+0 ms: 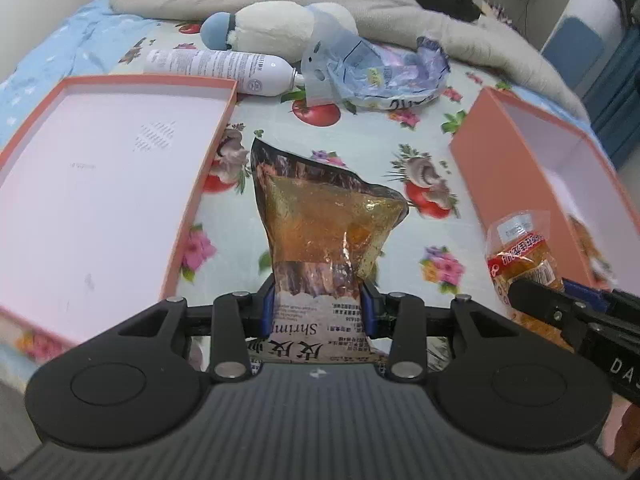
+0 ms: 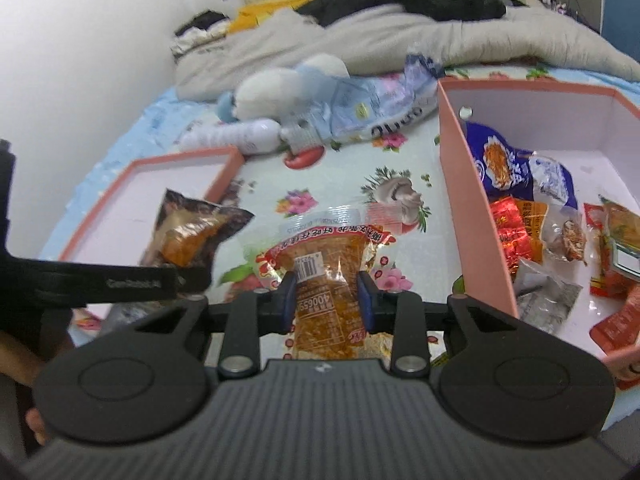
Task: Organize snacks
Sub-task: 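Carry both held packets over the deep pink box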
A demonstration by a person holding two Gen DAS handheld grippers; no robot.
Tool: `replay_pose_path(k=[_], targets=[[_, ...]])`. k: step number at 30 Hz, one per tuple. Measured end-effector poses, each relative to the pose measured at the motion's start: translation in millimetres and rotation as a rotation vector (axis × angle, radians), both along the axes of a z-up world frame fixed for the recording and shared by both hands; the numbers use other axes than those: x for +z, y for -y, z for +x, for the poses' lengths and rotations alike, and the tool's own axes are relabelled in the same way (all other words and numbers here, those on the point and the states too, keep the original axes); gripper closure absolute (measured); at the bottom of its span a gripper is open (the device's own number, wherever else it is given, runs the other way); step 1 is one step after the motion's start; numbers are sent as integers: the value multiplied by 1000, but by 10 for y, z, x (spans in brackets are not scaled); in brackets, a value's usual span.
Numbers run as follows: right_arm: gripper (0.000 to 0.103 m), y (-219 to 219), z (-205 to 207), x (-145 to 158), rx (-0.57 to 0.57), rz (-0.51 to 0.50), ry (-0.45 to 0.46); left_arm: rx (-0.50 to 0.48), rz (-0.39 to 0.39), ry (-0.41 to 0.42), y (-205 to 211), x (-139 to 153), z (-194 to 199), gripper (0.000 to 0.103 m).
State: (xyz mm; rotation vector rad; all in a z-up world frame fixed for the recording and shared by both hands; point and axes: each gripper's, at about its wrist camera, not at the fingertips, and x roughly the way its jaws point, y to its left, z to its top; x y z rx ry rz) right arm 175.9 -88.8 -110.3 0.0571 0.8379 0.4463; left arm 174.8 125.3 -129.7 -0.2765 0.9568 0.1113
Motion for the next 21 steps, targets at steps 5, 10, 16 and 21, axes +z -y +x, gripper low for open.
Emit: replay_pose_path(k=[5, 10, 16, 21], targets=[[69, 141, -280, 248, -6, 28, 52, 7, -19, 41, 133, 225, -302, 58], [69, 313, -482, 440, -17, 25, 95, 0, -39, 83, 297, 444, -516, 58], [69, 606, -635, 613, -77, 28, 130, -53, -48, 125, 606, 664, -684, 58], [69, 877, -708, 728, -142, 18, 165, -81, -84, 141, 841, 798, -778, 58]])
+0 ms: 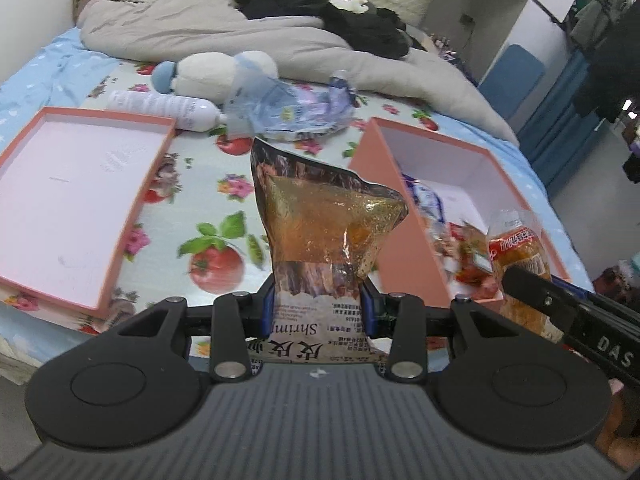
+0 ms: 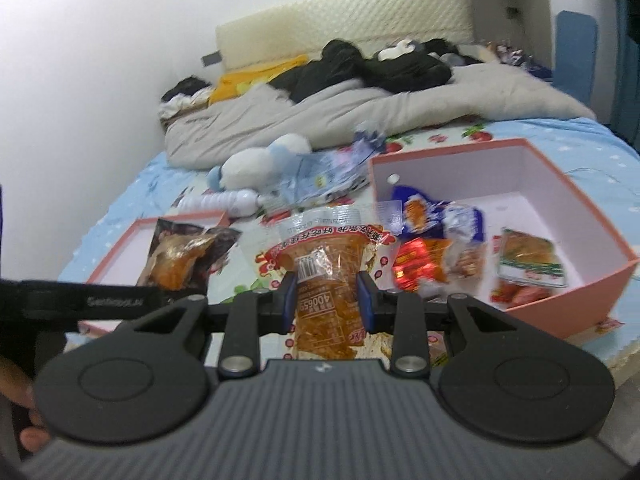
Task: Organize snacks
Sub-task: 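Carry both held packets over the deep pink box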
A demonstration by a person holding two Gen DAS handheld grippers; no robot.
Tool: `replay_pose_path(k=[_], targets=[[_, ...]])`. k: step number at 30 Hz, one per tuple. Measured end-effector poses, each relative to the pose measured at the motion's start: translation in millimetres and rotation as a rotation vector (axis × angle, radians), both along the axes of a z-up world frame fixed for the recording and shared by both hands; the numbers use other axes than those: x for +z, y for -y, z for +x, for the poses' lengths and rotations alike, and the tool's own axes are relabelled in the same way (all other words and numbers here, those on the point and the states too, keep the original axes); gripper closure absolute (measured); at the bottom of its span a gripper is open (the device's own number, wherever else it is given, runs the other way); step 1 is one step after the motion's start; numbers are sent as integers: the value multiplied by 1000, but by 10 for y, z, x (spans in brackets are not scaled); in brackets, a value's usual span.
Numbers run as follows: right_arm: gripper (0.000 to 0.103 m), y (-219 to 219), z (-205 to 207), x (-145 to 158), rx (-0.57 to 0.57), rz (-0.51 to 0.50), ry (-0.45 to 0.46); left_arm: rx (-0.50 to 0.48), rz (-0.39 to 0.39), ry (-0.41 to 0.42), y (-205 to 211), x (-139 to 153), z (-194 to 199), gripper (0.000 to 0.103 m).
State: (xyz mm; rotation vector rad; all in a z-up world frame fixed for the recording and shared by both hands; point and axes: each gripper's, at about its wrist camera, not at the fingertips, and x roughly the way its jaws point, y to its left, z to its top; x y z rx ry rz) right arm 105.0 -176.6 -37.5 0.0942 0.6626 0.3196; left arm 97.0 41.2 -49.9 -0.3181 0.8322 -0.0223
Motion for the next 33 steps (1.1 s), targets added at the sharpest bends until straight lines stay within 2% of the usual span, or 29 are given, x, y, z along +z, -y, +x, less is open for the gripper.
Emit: replay_pose_path(k=[10, 16, 23, 33], targets=[[69, 524, -189, 131, -125, 3, 11, -100, -55, 21, 583, 147, -24, 58], [69, 792, -209, 155, -186, 13, 4, -133, -77, 20, 855, 161, 111, 58], [69, 966, -7, 65, -214, 28, -24, -176, -76, -1, 1052, 132, 483, 58], [69, 1173, 606, -79, -237, 55, -40, -210, -59, -18, 1248, 75, 1246, 58]])
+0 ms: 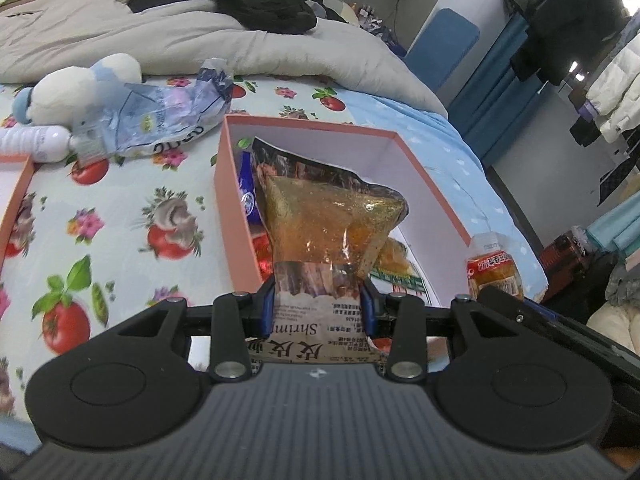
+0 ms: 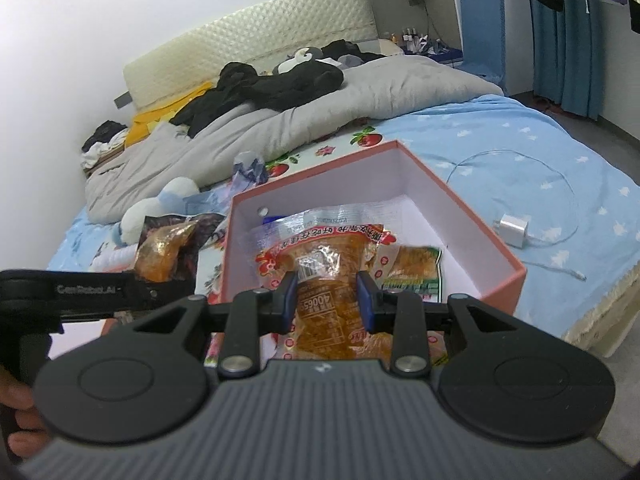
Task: Organize snacks
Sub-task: 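Carry both held packets over the deep pink box, then lower both packets into the box and open both tools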
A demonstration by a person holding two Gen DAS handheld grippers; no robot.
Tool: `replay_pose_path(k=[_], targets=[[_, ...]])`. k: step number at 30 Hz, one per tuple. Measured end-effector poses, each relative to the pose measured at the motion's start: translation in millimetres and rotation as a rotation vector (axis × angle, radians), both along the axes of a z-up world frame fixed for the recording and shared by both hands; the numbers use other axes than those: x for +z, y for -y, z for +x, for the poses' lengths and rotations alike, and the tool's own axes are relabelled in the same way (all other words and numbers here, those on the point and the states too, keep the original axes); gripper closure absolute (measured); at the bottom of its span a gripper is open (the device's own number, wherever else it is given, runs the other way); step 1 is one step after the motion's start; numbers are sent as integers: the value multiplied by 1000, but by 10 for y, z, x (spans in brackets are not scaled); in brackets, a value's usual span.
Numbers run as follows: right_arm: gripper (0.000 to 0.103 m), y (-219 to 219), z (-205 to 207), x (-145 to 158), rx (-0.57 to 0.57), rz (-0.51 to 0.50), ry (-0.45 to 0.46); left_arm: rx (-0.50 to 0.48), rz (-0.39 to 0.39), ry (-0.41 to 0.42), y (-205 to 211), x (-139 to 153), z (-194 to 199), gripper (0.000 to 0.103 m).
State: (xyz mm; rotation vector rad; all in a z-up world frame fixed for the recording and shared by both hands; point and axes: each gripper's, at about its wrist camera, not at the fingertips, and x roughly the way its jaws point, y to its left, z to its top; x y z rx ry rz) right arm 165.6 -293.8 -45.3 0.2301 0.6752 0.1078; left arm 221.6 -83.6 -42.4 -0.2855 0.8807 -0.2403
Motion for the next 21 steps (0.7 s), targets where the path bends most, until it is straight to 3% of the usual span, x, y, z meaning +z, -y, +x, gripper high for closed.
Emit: replay_pose_path(k=[11, 21], targets=[[68, 116, 758, -204, 8, 15, -10, -5, 6, -9, 128, -216, 897, 58], [66, 114, 1290, -596, 17, 11, -73, -26, 54, -32, 231, -484, 1442, 58]])
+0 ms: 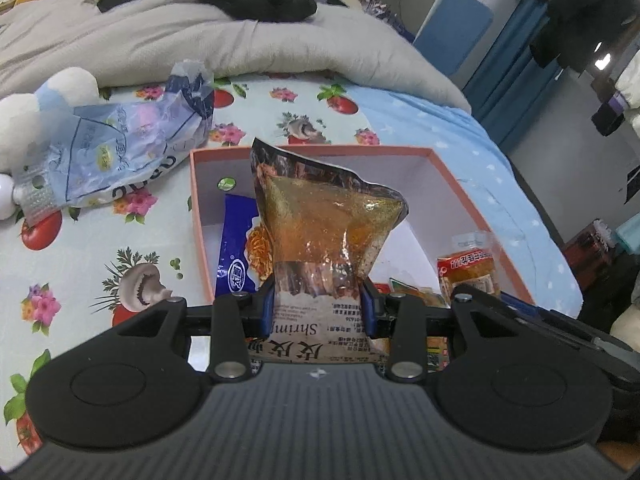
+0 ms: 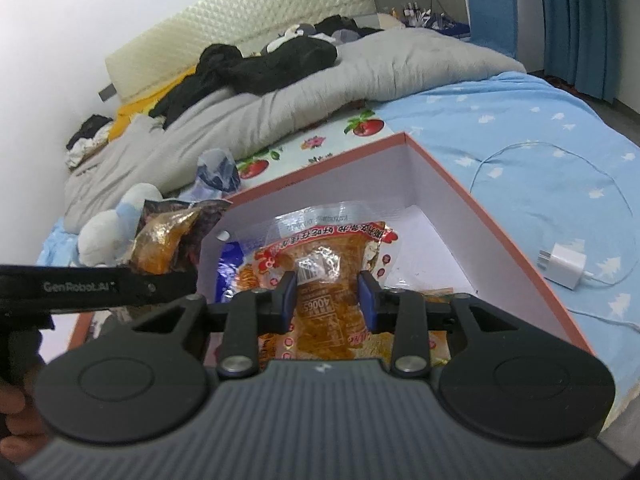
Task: Organize snacks
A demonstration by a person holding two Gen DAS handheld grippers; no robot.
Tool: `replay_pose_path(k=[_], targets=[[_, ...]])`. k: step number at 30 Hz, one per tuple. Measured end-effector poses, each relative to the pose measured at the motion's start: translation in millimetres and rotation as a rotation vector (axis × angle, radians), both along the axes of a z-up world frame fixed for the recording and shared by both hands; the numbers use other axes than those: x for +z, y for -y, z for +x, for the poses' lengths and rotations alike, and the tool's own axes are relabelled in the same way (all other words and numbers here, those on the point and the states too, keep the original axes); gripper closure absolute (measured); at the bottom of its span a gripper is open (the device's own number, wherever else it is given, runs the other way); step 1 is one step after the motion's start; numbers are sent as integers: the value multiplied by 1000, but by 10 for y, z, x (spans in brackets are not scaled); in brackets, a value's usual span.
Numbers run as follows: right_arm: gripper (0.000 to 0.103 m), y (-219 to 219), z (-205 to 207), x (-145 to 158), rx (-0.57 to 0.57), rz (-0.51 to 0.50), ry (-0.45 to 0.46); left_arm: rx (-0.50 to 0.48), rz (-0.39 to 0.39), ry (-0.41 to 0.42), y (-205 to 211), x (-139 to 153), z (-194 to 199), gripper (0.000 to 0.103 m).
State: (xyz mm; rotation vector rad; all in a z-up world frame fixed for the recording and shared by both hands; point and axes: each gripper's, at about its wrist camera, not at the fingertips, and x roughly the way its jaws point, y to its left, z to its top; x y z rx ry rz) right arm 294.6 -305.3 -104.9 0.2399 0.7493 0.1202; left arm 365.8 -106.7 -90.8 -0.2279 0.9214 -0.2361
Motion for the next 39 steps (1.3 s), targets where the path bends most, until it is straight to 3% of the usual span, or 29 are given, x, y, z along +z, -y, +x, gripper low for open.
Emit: replay_pose_path(k=[6, 9, 11, 13, 15, 23, 39], targets=[[64, 17, 134, -173, 0, 22, -57, -9, 14, -38, -19, -144, 118, 58], [52, 16, 116, -164, -14, 23, -57, -21, 13, -41, -37, -156, 113, 58], [52, 25, 84, -136, -16, 28, -51, -24, 11, -34, -46, -132, 78, 56], [47, 41, 52, -93, -29, 34, -48, -18, 16, -37, -60, -88, 39, 45], [42, 45, 35, -50, -35, 30, -39, -22, 14, -18, -78, -4, -36, 43], [43, 4, -356, 332, -32, 28, 33, -39, 29, 77, -140, 501, -480, 40], [43, -326, -1396, 1153, 18, 22, 216, -43, 10, 258, -405, 1368, -1837, 40]])
